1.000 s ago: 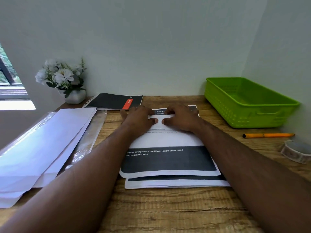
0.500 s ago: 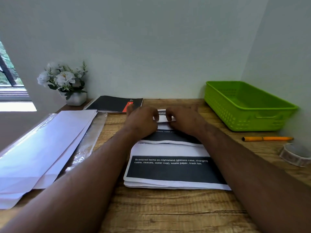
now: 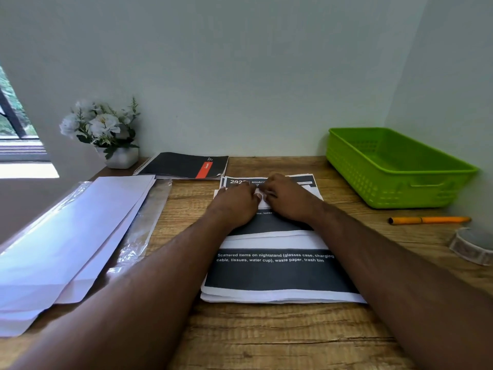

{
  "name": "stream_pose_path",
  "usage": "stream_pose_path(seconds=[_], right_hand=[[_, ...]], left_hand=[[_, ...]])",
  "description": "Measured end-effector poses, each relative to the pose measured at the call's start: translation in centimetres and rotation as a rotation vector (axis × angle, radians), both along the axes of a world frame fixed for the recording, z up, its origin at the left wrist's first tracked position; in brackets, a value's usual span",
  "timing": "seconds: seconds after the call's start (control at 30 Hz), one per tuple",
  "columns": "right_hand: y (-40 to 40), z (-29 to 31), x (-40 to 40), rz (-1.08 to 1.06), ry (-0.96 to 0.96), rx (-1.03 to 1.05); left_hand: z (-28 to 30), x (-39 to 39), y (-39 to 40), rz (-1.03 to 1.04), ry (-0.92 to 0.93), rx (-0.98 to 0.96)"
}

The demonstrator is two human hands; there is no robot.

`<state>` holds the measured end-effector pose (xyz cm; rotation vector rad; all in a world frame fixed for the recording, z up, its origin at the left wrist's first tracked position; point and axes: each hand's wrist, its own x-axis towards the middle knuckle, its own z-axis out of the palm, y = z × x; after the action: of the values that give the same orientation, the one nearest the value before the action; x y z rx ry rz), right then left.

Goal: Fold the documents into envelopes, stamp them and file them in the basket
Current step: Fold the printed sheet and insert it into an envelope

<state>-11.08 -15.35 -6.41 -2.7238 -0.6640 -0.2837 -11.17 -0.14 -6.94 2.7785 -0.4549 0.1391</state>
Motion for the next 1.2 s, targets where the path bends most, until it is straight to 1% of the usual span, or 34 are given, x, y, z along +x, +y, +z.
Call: stream_pose_path(seconds=[0.1,0.23,0.33,0.47,0.7,0.77,0.83,0.87,0.93,0.97,1.0,1.03,1.1,1.17,1.2], right_hand=[[0.7,-0.1,-0.4,-0.043,-0.052,-0.117],[0.9,-0.5,-0.6,-0.057,-0.108,-0.18],[1.2,-0.4,-1.0,-0.105,-0.075,-0.171],[1.6,0.3,-1.9,-0.204,-0.089,-0.218],[-2.3,1.1,-2.4,-0.462,-0.031,-0.261],[-2.7,1.3,-2.4,-0.499,-0.007,-0.255],[-2.5,1.2,-2.3,-0.523,0.018,-0.296],[-2.3,1.2,-2.3,-0.526,0.001,-0.338],[-2.0,1.1,-1.9,-0.481,-0.123,-0.412],[-1.9,1.0,-1.5,-0.421,-0.191,-0.386],[-1.6,0.8,-1.2,-0.34,-0.215,-0.318],[-1.3,0.6,-1.0,-0.248,-0.192,-0.233],[-0.5,0.1,-0.8,-0.11,-0.025,-0.081],[-0.4,-0.3,-0.6,-0.086,0.096,-0.031],[-0.5,-0.3,-0.6,-0.099,0.123,-0.06]], left_hand=[[-0.5,0.6,-0.1,-0.005,-0.025,0.087],[-0.8,0.8,-0.3,0.001,-0.019,0.113],[-0.6,0.5,-0.5,0.022,-0.013,0.133],[-0.4,0.2,-0.6,0.04,-0.006,0.148],[0.2,-0.3,-0.6,0.044,0.024,0.162],[0.1,-0.3,-0.5,0.035,0.017,0.161],[0.0,-0.4,-0.5,0.026,0.024,0.13],[0.0,-0.4,-0.5,0.023,0.034,0.115],[0.0,-0.4,-0.6,0.02,0.042,0.101],[0.1,-0.3,-0.6,0.02,0.039,0.098],[0.2,-0.3,-0.6,0.02,0.033,0.095],[0.2,-0.4,-0.7,0.02,0.028,0.091],[0.5,-0.6,-0.7,0.021,0.031,0.097],[0.9,-0.8,-0.7,0.046,0.039,0.149],[1.0,-0.9,-0.8,0.067,0.038,0.183]])
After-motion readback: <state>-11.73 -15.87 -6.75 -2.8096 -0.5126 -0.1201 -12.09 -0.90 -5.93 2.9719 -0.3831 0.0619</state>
